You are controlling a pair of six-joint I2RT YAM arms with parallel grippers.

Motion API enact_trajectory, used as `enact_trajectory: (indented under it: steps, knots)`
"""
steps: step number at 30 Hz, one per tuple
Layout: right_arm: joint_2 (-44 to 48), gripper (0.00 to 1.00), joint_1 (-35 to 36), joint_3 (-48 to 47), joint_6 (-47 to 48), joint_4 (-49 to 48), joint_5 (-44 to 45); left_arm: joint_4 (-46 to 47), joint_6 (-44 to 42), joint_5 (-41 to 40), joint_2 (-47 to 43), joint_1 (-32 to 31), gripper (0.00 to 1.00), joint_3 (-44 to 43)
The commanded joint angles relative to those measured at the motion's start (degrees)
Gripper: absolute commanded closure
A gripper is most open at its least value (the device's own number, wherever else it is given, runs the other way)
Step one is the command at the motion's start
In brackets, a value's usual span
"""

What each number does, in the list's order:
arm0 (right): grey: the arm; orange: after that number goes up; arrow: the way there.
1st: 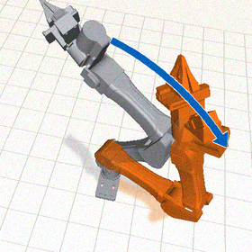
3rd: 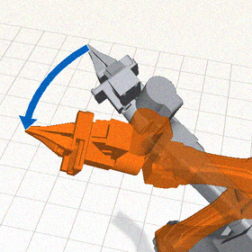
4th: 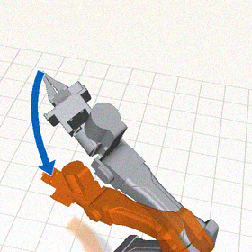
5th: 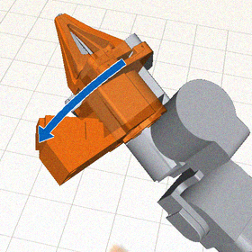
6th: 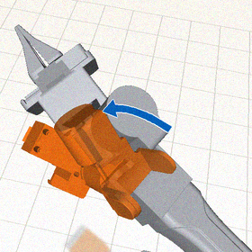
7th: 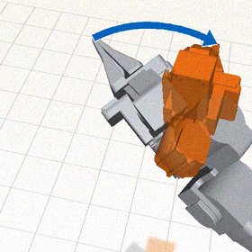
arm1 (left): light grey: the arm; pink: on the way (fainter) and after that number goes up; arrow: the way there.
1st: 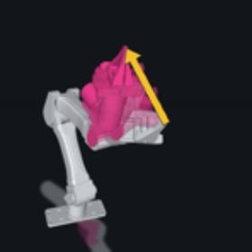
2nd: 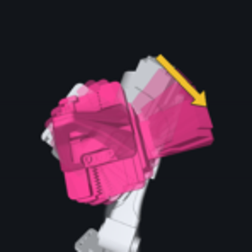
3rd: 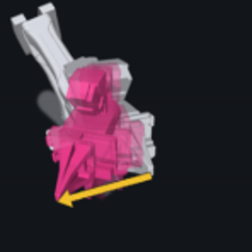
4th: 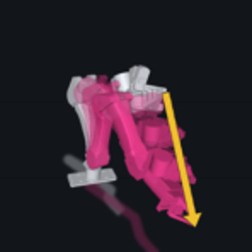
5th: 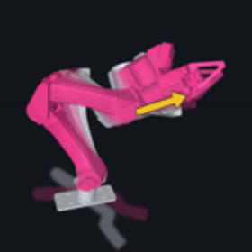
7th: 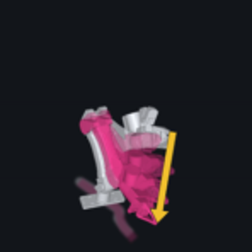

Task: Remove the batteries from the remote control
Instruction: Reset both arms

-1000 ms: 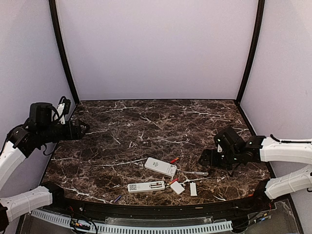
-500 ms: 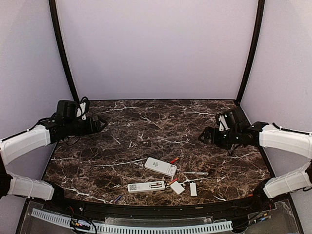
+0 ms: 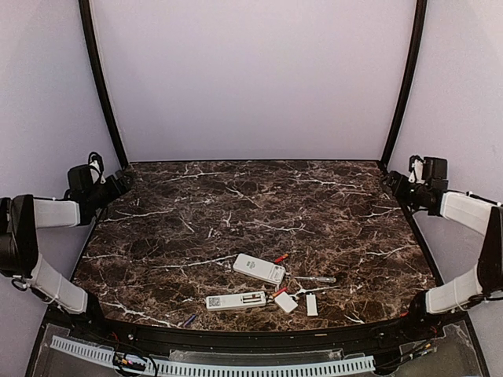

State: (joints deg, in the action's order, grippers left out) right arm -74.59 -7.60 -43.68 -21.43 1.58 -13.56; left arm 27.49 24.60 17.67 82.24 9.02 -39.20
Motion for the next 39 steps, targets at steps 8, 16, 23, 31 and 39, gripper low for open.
enact_trajectory:
  steps: [8, 16, 23, 31, 39]
  knots:
    - [19.47, 0.01, -0.69, 22.93, 7.83, -32.22, 8.22, 11.35, -14.11, -12.55, -20.94, -1.58, 0.07, 17.9]
    - [28.36, 0.01, -0.67, 37.39, 8.6, -46.31, 12.05, 15.31, -17.05, -11.34, -24.58, -3.78, 0.04, 26.38]
    - [26.44, 0.01, -0.67, 37.3, 8.08, -47.15, 11.98, 18.91, -17.11, -9.15, -20.45, -3.95, 0.03, 26.29]
    - [23.42, 0.01, -0.67, 36.18, 8.36, -47.46, 11.78, 17.87, -16.78, -8.72, -21.05, -4.07, 0.03, 26.22]
    - [23.35, 0.01, -0.67, 36.15, 8.07, -47.29, 12.5, 17.26, -16.2, -10.51, -20.42, -4.06, 0.02, 25.58]
